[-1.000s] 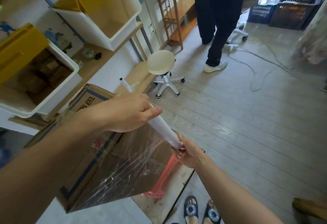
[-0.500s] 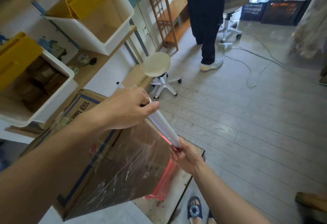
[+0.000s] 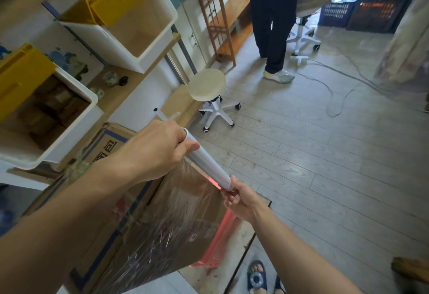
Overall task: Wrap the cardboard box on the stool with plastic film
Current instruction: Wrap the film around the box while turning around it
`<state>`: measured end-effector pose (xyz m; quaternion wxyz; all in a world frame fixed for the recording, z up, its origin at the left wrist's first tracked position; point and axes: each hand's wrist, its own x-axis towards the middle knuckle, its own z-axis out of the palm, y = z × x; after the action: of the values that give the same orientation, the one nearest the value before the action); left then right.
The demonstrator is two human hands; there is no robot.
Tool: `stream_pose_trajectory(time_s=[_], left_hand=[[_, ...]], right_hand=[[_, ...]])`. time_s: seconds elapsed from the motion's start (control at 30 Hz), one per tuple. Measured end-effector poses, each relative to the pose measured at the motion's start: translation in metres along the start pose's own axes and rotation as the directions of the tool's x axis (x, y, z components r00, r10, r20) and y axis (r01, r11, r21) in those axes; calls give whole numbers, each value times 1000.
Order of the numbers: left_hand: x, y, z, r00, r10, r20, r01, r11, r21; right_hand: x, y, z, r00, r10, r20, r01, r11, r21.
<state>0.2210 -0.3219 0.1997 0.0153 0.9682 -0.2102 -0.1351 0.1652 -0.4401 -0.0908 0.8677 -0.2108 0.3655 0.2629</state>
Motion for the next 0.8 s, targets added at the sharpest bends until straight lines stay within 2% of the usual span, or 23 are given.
stream_pose_trajectory(time_s=[0.23, 0.37, 0.5, 0.57, 0.63, 0.8], left_hand=[[3, -6, 4, 998, 57, -23, -58, 998, -38], [10, -11, 10, 999, 37, -6, -38, 997, -63], [21, -10, 11, 997, -67, 31, 69, 993, -100], [26, -9, 9, 986, -149, 69, 156, 980, -125], [31, -9, 7, 963, -247, 104, 259, 958, -120], [47, -6, 1, 883, -459, 102, 458, 888, 31]], right_hand=[[8, -8, -1, 997, -70, 22, 68, 996, 58], [17, -21, 0, 998, -58, 10, 58, 998, -26], [28, -34, 7, 999, 29, 27, -26, 994, -107], [37, -41, 11, 996, 92, 9, -91, 992, -93], [45, -48, 15, 988, 152, -26, -154, 976, -156], [58, -72, 26, 953, 298, -50, -295, 883, -365]])
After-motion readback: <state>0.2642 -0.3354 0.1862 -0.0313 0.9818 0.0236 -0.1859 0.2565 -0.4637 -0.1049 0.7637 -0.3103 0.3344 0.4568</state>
